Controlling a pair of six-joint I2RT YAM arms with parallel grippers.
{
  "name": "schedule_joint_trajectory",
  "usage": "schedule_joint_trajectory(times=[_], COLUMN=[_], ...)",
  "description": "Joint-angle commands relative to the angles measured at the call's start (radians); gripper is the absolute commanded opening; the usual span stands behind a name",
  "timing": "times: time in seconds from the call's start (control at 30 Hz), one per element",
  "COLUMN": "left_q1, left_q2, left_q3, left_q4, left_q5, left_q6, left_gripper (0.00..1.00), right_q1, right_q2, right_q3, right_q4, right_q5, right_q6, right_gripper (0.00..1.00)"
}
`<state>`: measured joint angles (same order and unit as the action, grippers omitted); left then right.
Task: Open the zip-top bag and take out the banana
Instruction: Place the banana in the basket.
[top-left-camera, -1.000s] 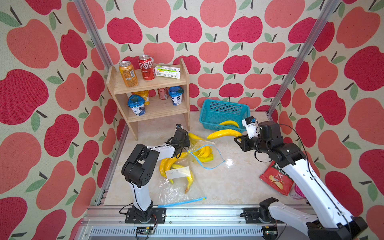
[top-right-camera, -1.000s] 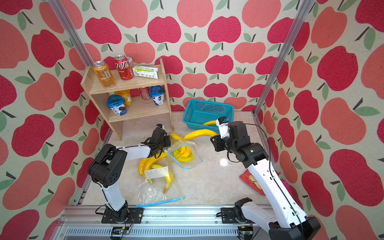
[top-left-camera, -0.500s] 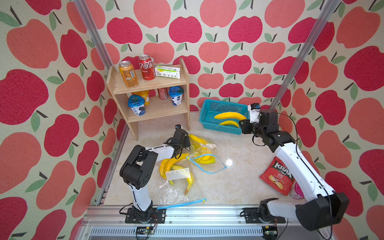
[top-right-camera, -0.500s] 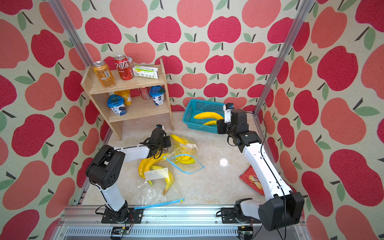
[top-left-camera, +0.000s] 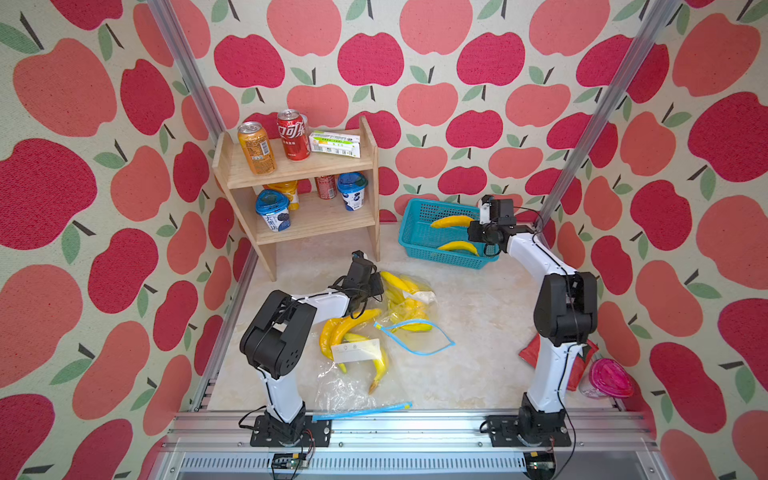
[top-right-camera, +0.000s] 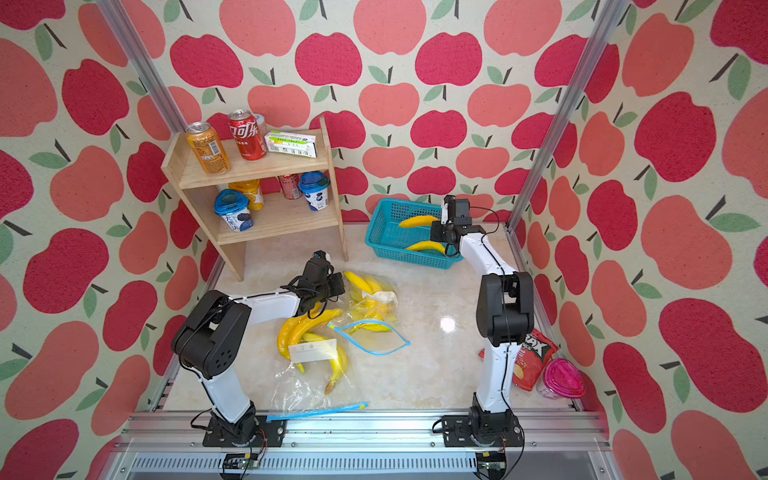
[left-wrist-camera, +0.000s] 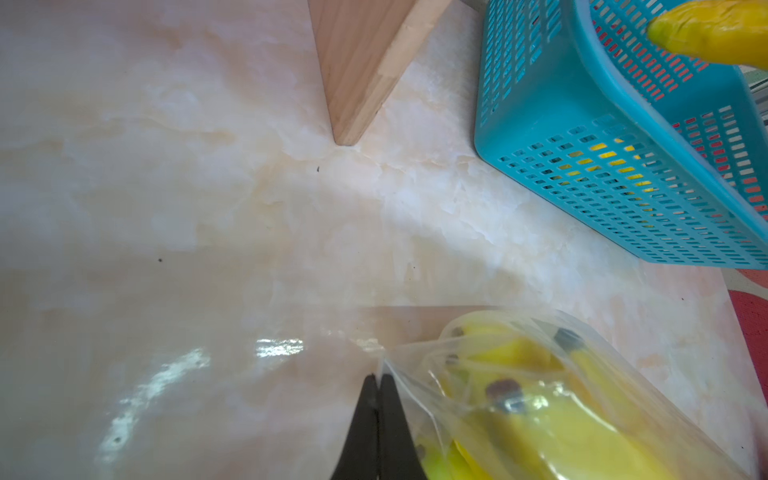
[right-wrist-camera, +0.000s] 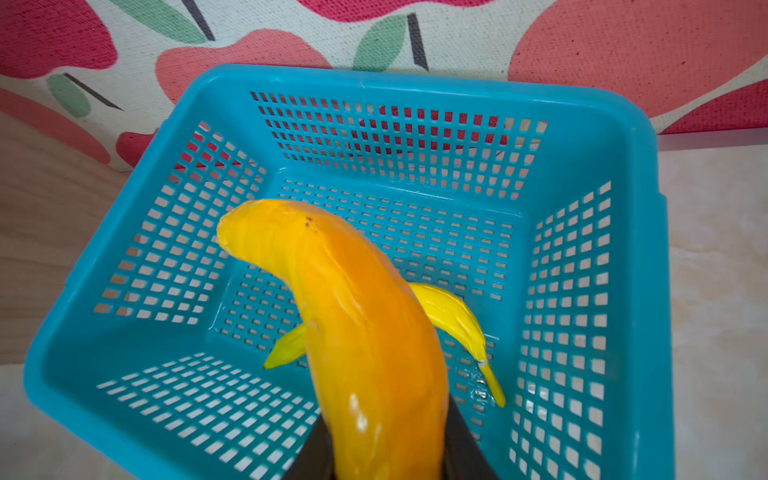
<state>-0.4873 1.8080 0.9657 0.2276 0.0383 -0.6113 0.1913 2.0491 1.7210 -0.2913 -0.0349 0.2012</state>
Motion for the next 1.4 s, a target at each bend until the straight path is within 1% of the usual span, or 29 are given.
schedule_joint_trajectory(times=[0.0,0.07,0.17,0.23,0.3,0.37,0.43,0.53,0.6,0.73,0.77,0.87,0.9,1.27,1.37], left_q1=[-0.007,-0.007,-0.004,-0.005,-0.005,-0.005,-0.005,-0.006,-0.006,-0.007,-0.007,-0.006,-0.007,-0.014,-0.014], left_q2=[-0.024,-0.021,-0.02,-0.027,-0.032,-0.032,-0.027,-0.027,-0.03,-0.035,-0.036,-0.041,-0.044,-0.058,-0.056], left_q3=[-0.028,-0.029,-0.024,-0.027,-0.031,-0.031,-0.031,-0.033,-0.037,-0.044,-0.043,-0.046,-0.047,-0.055,-0.055], left_q4=[-0.021,-0.022,-0.029,-0.028,-0.026,-0.024,-0.022,-0.019,-0.017,-0.016,-0.017,-0.016,-0.017,-0.017,-0.014], left_q5=[0.014,0.012,0.012,0.009,0.009,0.009,0.014,0.015,0.015,0.012,0.012,0.012,0.011,0.01,0.013], left_q6=[-0.017,-0.016,-0.012,-0.012,-0.015,-0.015,-0.016,-0.019,-0.021,-0.021,-0.019,-0.018,-0.018,-0.022,-0.027], left_gripper=[0.0,0.0,0.0,0.0,0.0,0.0,0.0,0.0,0.0,0.0,0.0,0.0,0.0,0.0,0.0], right_q1=[-0.003,-0.013,-0.019,-0.021,-0.024,-0.033,-0.042,-0.052,-0.058,-0.076,-0.08,-0.088,-0.091,-0.124,-0.128], right_q2=[0.037,0.112,0.21,0.235,0.233,0.223,0.211,0.198,0.186,0.161,0.154,0.131,0.119,-0.01,-0.044], right_q3=[0.1,0.188,0.307,0.329,0.314,0.289,0.269,0.238,0.209,0.158,0.149,0.109,0.091,-0.031,-0.042], right_q4=[-0.005,-0.085,-0.209,-0.242,-0.249,-0.25,-0.257,-0.271,-0.272,-0.275,-0.274,-0.273,-0.269,-0.241,-0.254], right_q5=[-0.01,-0.026,-0.013,-0.005,0.011,0.007,0.005,0.003,0.003,-0.004,-0.002,-0.003,-0.001,0.033,0.05], right_q6=[-0.022,-0.02,-0.025,-0.03,-0.031,-0.024,-0.02,-0.021,-0.023,-0.025,-0.025,-0.03,-0.034,-0.059,-0.081], right_gripper=[0.09,0.09,0.11,0.13,0.16,0.2,0.27,0.32,0.32,0.37,0.39,0.55,0.58,0.6,0.6])
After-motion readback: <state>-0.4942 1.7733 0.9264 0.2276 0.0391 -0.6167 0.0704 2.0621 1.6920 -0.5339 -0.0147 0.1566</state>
